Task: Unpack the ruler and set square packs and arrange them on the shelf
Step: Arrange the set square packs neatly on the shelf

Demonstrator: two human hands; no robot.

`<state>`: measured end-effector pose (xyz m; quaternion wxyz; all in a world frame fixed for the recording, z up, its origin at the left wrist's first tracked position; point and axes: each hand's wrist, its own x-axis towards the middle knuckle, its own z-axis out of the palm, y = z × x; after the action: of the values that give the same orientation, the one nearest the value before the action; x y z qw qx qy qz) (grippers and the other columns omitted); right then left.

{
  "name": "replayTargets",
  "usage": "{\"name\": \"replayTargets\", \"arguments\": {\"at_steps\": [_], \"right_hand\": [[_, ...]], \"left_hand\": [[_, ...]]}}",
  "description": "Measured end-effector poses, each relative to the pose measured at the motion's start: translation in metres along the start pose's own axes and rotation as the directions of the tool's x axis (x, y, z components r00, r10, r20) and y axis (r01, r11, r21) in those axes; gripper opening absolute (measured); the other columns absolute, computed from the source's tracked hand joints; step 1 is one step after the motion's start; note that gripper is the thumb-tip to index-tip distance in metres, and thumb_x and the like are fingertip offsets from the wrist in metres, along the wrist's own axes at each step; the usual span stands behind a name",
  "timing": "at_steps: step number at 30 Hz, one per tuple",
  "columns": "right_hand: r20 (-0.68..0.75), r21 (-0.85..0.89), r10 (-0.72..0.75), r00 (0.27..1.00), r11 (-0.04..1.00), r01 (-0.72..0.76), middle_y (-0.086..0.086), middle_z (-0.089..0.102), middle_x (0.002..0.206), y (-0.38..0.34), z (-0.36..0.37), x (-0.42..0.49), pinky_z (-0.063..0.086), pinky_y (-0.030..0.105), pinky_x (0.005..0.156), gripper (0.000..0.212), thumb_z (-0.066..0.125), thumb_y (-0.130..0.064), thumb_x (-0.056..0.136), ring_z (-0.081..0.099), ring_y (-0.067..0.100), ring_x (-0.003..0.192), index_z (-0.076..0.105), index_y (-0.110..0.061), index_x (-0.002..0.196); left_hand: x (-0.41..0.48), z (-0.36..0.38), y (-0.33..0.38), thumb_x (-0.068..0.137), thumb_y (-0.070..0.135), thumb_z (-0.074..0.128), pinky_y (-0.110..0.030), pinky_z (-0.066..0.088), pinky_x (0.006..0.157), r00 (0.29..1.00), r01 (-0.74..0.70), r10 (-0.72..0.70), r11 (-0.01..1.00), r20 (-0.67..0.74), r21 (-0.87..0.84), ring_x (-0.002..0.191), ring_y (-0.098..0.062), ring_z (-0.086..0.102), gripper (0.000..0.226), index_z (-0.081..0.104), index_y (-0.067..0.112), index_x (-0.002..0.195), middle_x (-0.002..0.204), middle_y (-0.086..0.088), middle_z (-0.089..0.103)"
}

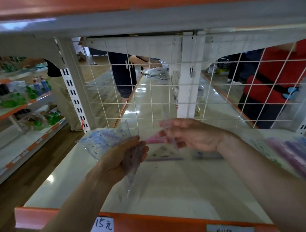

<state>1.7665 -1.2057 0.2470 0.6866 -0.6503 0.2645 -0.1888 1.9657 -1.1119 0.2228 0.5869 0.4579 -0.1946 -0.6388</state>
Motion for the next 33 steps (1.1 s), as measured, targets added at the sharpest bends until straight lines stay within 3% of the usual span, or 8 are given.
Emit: {"name": "replayTargets", "arguments": {"at_steps": [2,5,10,12,15,24,29,33], "right_hand": [[-0.175,-0.474,0.017,0.984,0.875,-0.1,-0.009,0.068,0.096,0.002,-0.006,0.007,0.046,0.027,0.077,0.049,0.078,-0.03,0.073,0.062,0.005,0.087,0.061,-0.017,0.117],[-0.277,-0.796,0.025,0.961,0.554,-0.244,-0.007,0.062,0.103,0.006,-0.007,0.018,0.05,0.03,0.082,0.055,0.08,-0.039,0.069,0.059,0.012,0.094,0.059,-0.026,0.119],[-0.172,-0.87,0.12,0.978,0.447,-0.208,-0.018,0.057,0.102,0.004,0.012,0.029,0.043,0.013,0.068,0.031,0.076,-0.028,0.075,0.055,0.001,0.085,0.058,-0.044,0.094],[-0.186,-0.908,0.165,0.969,0.348,-0.234,-0.006,0.052,0.125,0.006,0.012,0.036,0.046,0.023,0.086,0.048,0.077,-0.032,0.075,0.054,0.013,0.106,0.056,-0.031,0.118],[-0.195,-0.927,0.211,0.958,0.28,-0.25,-0.001,0.043,0.136,0.007,0.016,0.043,0.042,0.025,0.094,0.067,0.077,-0.03,0.076,0.047,0.018,0.12,0.046,-0.024,0.135],[-0.185,-0.898,0.129,0.974,0.382,-0.221,-0.009,0.047,0.115,0.012,0.015,0.039,0.041,0.024,0.087,0.069,0.075,-0.037,0.077,0.048,0.01,0.104,0.045,-0.025,0.138],[-0.22,-0.503,-0.055,0.974,0.862,-0.064,0.001,0.069,0.095,0.0,0.029,0.018,0.052,0.028,0.071,0.028,0.063,-0.033,0.089,0.064,0.008,0.082,0.067,-0.012,0.108],[-0.307,-0.439,-0.022,0.951,0.89,-0.121,0.001,0.069,0.084,-0.001,0.036,0.007,0.051,0.024,0.062,0.025,0.069,-0.03,0.085,0.064,0.008,0.07,0.065,-0.011,0.101]], "left_hand": [[0.003,-0.007,0.002,0.092,0.007,0.055,-0.024,0.058,0.055,1.0,0.0,0.0,1.0,-0.028,-0.001,0.057,-0.016,0.069,0.007,0.061,0.005,0.091,0.071,-0.009,0.068],[0.005,-0.017,0.006,0.093,0.008,0.055,-0.024,0.057,0.053,0.998,-0.005,0.004,1.0,-0.055,-0.023,0.055,-0.016,0.068,0.01,0.06,0.001,0.097,0.079,-0.012,0.065],[0.007,-0.025,0.007,0.093,0.008,0.054,-0.024,0.057,0.052,0.997,-0.014,0.012,0.999,-0.072,-0.028,0.056,-0.015,0.067,0.012,0.06,0.001,0.101,0.089,-0.014,0.063],[0.008,-0.026,0.008,0.093,0.008,0.055,-0.025,0.057,0.053,0.996,-0.018,0.015,0.999,-0.084,-0.027,0.058,-0.016,0.067,0.012,0.06,0.002,0.101,0.091,-0.015,0.063],[0.008,-0.029,0.008,0.09,0.008,0.058,-0.026,0.058,0.053,0.994,-0.012,0.007,0.999,-0.111,-0.041,0.058,-0.017,0.068,0.015,0.06,0.002,0.103,0.086,-0.014,0.067],[0.007,-0.021,0.006,0.09,0.007,0.057,-0.027,0.058,0.056,1.0,0.0,0.0,0.999,-0.019,-0.033,0.062,-0.017,0.069,0.007,0.061,0.003,0.095,0.083,-0.013,0.066],[0.013,0.001,-0.002,0.093,0.008,0.053,-0.027,0.057,0.06,0.987,-0.027,0.03,0.999,0.158,-0.022,0.065,-0.016,0.067,0.007,0.058,0.008,0.088,0.073,-0.008,0.068],[0.019,0.023,-0.012,0.096,0.009,0.047,-0.024,0.054,0.05,0.976,-0.039,0.047,0.998,0.211,-0.042,0.054,-0.015,0.065,0.018,0.056,0.003,0.082,0.064,-0.009,0.067]]}}
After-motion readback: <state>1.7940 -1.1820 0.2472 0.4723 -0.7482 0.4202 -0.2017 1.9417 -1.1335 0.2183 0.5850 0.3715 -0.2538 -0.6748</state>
